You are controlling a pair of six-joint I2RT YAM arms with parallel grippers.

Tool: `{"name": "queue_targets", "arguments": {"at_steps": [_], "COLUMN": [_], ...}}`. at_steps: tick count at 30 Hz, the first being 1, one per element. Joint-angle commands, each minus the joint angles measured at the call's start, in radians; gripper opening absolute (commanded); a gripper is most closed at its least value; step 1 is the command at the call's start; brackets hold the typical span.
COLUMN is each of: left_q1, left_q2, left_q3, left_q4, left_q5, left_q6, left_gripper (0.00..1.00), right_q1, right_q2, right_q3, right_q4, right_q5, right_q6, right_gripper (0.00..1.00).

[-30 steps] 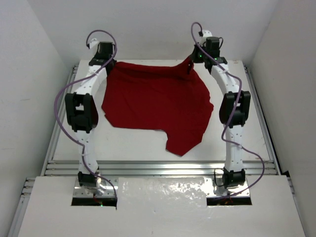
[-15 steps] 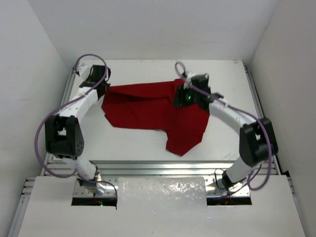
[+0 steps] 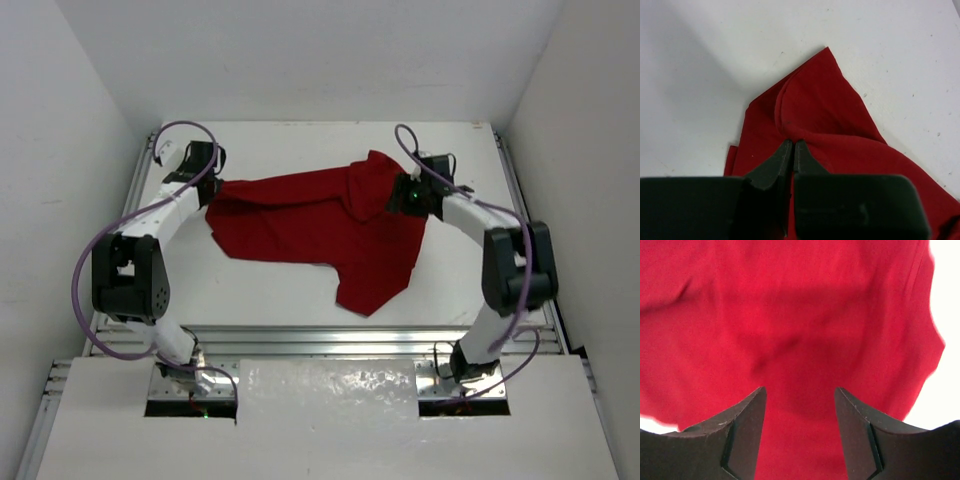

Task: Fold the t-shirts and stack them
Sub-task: Flatten out the tshirt

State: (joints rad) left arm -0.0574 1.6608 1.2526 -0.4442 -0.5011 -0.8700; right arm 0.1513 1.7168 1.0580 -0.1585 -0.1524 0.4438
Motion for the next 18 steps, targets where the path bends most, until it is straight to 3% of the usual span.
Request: {"name": "queue_targets", "arguments": {"at_steps": [1,8,18], "left_q1": [0.011,0.010,0.002], "left_q2": [-0.010,-0.009,-0.006], "left_q3": [-0.010,-0.009,-0.007], "left_q4": [0.044,0.065,0.067], "left_q5": [-0.008,0.015,0.013], "left_q6": [-0.001,0.016,0.029], "left_gripper": [0.00,0.00,0.00], "right_q1": [-0.025,-0.050,-0.062], "right_q2": [0.160,0.454,0.552], "right_q3": [0.183,0.529,0.614], "right_q4": [-0.013,-0.125,-0.136], "right_q5": [0.088,0.102,0.060], "right_q6": [-0.092,-0.197,-0.228], "right_gripper": [0.58,0.45,0.44]}}
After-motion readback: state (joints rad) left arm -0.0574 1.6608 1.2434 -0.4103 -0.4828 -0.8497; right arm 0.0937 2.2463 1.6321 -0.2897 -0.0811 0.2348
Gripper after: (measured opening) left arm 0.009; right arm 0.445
